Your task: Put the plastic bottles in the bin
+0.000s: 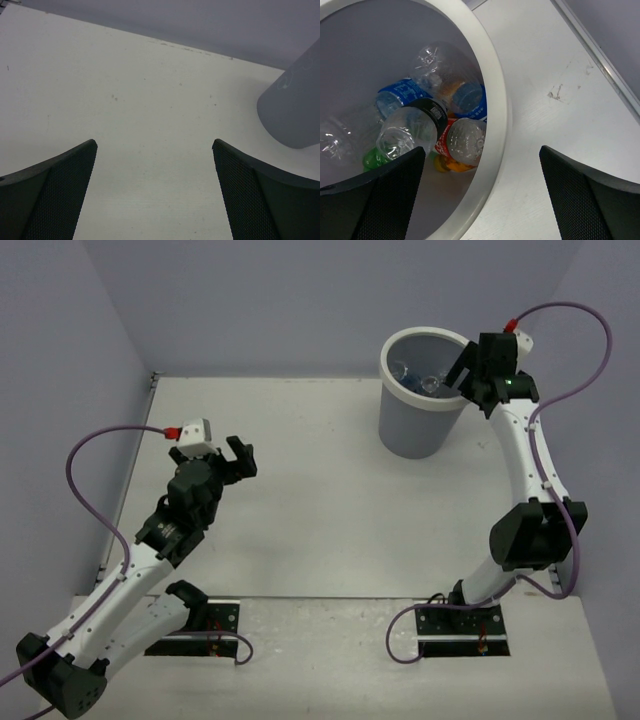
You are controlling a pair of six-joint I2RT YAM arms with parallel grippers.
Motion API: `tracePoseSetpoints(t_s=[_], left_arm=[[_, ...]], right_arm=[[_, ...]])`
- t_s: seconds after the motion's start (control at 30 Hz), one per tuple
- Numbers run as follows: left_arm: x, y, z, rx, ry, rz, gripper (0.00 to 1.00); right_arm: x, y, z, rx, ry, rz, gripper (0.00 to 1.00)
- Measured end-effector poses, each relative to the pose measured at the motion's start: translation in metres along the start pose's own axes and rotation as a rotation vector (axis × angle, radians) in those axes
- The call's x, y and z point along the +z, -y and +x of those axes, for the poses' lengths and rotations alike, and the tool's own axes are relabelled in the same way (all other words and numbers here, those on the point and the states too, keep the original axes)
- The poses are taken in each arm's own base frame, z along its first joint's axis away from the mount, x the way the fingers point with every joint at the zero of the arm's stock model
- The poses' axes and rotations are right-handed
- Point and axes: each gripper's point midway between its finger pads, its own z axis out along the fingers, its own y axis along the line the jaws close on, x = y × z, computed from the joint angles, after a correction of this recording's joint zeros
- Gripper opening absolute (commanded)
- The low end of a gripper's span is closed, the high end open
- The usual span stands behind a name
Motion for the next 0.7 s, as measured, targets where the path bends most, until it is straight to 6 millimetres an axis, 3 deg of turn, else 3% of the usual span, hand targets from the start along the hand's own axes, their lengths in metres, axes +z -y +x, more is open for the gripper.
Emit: tracePoseSetpoints(t_s=[0.47,0.7], left_arm=[[0.0,0.003,-0.008,-0.008,0.014,0.005,1.0],[-0.001,0.004,-0.012,-0.013,0.021,0.008,1.0]], right_arm=[[-0.024,-0.011,-0.026,0.019,0.092,-0.089,0.99],[-0.064,-0.014,-0.038,0.057,0.213,-0.214,0.99]])
